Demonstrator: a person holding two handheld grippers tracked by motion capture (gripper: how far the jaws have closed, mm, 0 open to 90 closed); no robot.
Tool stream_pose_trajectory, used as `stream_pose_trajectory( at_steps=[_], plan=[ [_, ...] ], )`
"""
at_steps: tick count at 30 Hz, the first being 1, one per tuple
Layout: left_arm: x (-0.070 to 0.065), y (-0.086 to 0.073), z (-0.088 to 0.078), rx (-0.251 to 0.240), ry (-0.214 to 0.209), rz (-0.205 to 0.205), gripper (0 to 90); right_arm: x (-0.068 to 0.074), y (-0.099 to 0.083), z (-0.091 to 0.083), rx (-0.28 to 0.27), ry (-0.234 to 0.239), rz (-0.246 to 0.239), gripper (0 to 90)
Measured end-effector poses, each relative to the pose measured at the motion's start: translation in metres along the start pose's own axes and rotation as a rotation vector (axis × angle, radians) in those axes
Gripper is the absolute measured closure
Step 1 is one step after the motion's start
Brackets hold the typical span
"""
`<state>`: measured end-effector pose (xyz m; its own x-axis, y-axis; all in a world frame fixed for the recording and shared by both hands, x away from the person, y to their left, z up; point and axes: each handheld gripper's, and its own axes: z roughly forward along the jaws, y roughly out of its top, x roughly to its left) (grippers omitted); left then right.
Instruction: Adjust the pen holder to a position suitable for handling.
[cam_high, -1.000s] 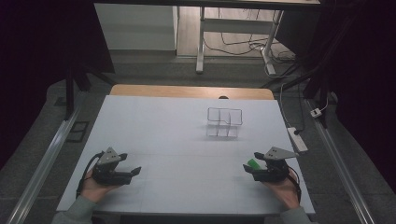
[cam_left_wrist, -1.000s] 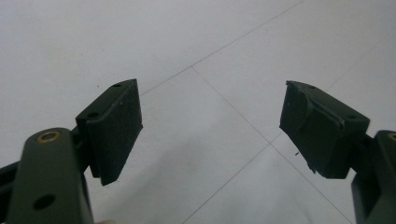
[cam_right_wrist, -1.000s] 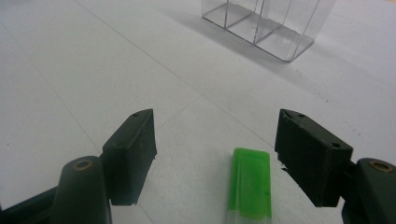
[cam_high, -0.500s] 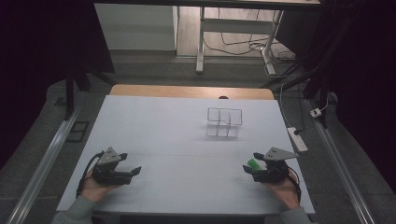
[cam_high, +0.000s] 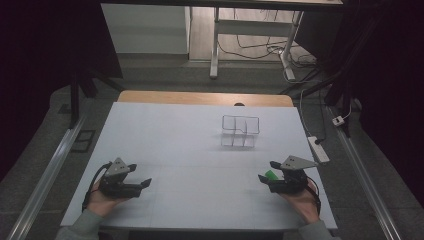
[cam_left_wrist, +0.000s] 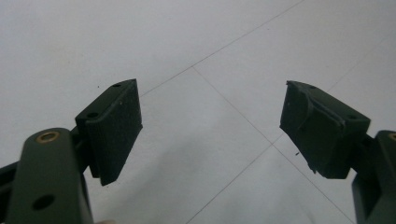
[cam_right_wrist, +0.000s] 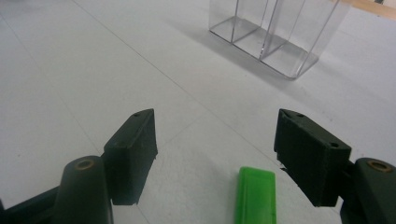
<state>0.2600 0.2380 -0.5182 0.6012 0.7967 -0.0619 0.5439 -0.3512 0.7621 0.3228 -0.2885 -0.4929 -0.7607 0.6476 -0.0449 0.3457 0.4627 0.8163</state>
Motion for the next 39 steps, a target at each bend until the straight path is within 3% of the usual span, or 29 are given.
stream_pose_trajectory(
  at_steps=[12,20,39],
  plan=[
    [0.0,0.001,0.001,0.001,0.003,-0.001,20.5,-0.004,0.016,0.007,0.004,-0.02,0.009,29.4],
    [0.001,0.001,0.001,0.003,0.003,-0.003,20.5,-0.013,0.025,0.012,-0.017,-0.051,0.03,30.4],
    [0.0,0.001,0.002,0.007,0.004,0.004,20.2,-0.034,0.04,0.028,0.018,-0.106,0.074,31.8]
  ],
)
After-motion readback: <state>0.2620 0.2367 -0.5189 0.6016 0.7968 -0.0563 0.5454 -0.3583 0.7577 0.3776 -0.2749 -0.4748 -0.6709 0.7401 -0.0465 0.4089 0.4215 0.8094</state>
